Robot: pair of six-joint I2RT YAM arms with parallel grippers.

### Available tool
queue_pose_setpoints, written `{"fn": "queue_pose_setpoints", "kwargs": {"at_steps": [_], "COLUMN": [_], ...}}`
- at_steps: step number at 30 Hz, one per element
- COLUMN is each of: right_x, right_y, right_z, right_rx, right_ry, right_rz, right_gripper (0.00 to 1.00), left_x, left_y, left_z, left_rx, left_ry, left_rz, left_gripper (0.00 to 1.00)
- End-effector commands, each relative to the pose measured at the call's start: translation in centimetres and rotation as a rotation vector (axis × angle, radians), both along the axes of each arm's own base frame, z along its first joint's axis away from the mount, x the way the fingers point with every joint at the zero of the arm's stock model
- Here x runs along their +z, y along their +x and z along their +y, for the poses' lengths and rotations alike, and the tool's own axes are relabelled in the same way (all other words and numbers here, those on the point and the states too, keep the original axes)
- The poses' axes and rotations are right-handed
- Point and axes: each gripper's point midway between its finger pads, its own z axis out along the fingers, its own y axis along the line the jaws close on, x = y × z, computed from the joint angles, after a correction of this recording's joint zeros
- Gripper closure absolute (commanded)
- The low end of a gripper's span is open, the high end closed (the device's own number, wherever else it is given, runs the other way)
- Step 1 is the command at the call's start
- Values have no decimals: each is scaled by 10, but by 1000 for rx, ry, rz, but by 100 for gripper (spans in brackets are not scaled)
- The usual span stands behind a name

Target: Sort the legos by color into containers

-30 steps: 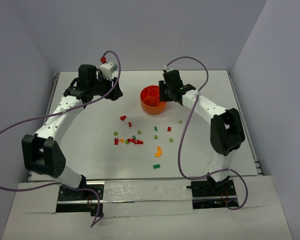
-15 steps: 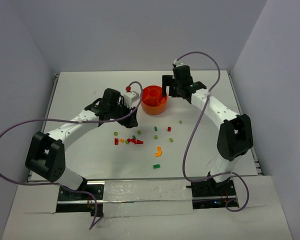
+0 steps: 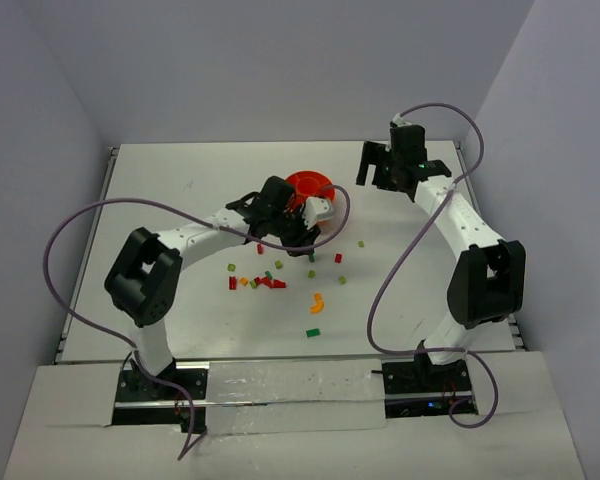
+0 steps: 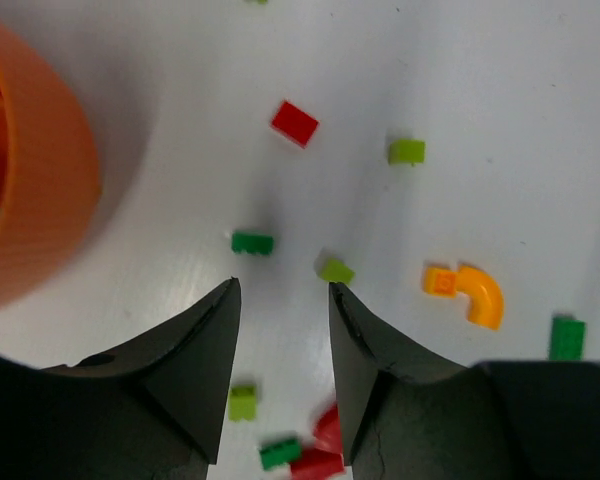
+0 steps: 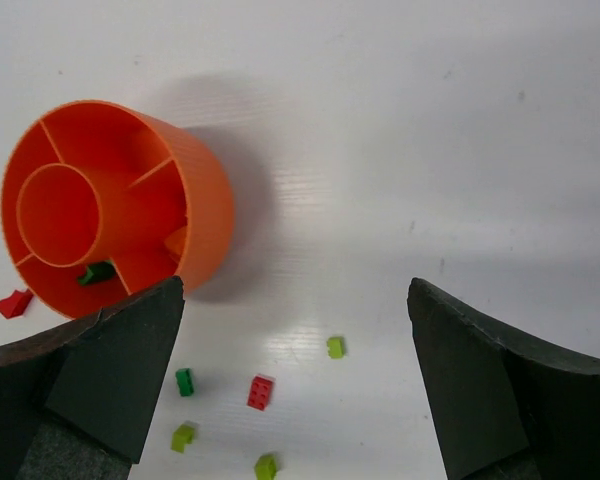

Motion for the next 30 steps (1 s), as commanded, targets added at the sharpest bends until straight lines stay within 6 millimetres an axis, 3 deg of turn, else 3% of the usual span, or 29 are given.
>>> {"fn": "queue_pose_setpoints", "kwargs": {"at_steps": [1,6,17,30], "right_x": [24,23,17,11], "right_y": [-12,-15,-15,-15], "right_z": [-12,-18,-19,-22], "right_rx": [16,15,30,31], "right_ry": [33,42,55,53], "right_rz": [-40,-32,-11,5], "right_gripper": [0,0,0,0], "left_x": [17,-2,-39,-67], "left_y": [21,29,9,14], "left_z": [-21,-27,-22,-27], "left_rx": [-137,-175,-261,-252], "left_ry": [-33,12,58,112], "left_rz": [-113,-96,-22,-35], "left_gripper": [51,50,43,48]}}
